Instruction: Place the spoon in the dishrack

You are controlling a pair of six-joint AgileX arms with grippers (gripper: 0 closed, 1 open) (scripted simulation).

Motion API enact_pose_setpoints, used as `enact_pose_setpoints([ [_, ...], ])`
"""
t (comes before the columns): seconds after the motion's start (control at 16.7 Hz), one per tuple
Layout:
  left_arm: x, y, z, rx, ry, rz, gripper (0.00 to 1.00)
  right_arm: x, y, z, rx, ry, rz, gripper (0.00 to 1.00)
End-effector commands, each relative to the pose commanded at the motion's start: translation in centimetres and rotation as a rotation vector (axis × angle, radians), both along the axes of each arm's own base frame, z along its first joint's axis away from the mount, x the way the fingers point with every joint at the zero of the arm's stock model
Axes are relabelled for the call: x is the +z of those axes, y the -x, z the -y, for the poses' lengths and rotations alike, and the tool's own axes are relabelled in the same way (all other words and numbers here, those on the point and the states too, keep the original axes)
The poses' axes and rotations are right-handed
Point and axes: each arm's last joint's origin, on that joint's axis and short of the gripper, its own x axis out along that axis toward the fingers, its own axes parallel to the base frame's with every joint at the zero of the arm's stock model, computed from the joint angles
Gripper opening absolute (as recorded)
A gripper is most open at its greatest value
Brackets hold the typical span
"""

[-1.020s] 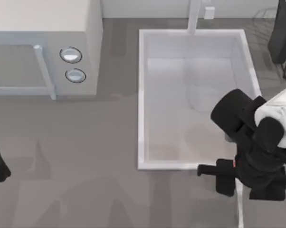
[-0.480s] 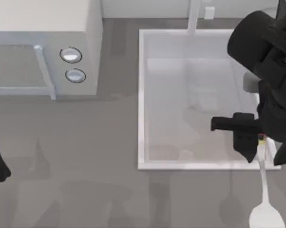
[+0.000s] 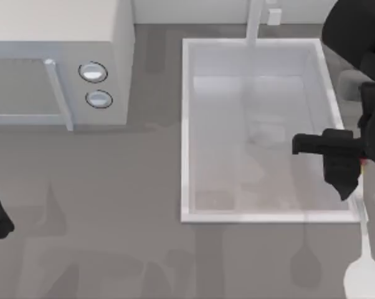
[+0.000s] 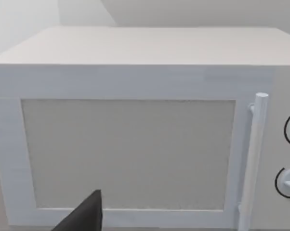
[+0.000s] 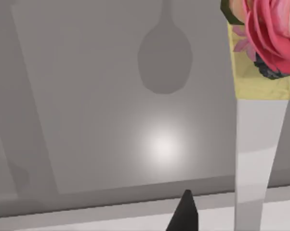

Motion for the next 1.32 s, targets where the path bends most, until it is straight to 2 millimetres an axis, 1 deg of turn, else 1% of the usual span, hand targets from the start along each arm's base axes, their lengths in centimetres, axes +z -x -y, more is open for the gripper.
enact_pose_setpoints([
  [0.18, 0.0, 0.0, 0.0, 0.000, 0.000, 0.000, 1.00, 0.3, -0.5, 0.6, -0.012, -0.039, 0.024, 0.00],
  [0.36, 0.0, 0.0, 0.0, 0.000, 0.000, 0.000, 1.00, 1.1, -2.0, 3.0, -0.048, -0.160, 0.124, 0.00],
  [0.54, 0.0, 0.0, 0.0, 0.000, 0.000, 0.000, 1.00, 2.1, -4.1, 7.0, -0.093, -0.301, 0.317, 0.00],
  [0.66, 0.0, 0.0, 0.0, 0.000, 0.000, 0.000, 1.00, 3.0, -5.1, 10.6, -0.114, -0.365, 0.501, 0.00],
  [0.78, 0.0, 0.0, 0.0, 0.000, 0.000, 0.000, 1.00, 4.2, -5.4, 14.6, -0.118, -0.383, 0.720, 0.00],
  [0.9, 0.0, 0.0, 0.0, 0.000, 0.000, 0.000, 1.00, 5.7, -4.7, 18.5, -0.098, -0.342, 0.953, 0.00],
  [1.02, 0.0, 0.0, 0.0, 0.000, 0.000, 0.000, 1.00, 7.3, -3.0, 21.8, -0.056, -0.245, 1.172, 0.00],
  [1.08, 0.0, 0.0, 0.0, 0.000, 0.000, 0.000, 1.00, 8.0, -2.0, 23.1, -0.030, -0.182, 1.265, 0.00],
  [1.2, 0.0, 0.0, 0.0, 0.000, 0.000, 0.000, 1.00, 9.3, 0.2, 24.9, 0.025, -0.051, 1.409, 0.00],
  [1.32, 0.0, 0.0, 0.0, 0.000, 0.000, 0.000, 1.00, 10.2, 1.9, 25.7, 0.074, 0.054, 1.495, 0.00],
])
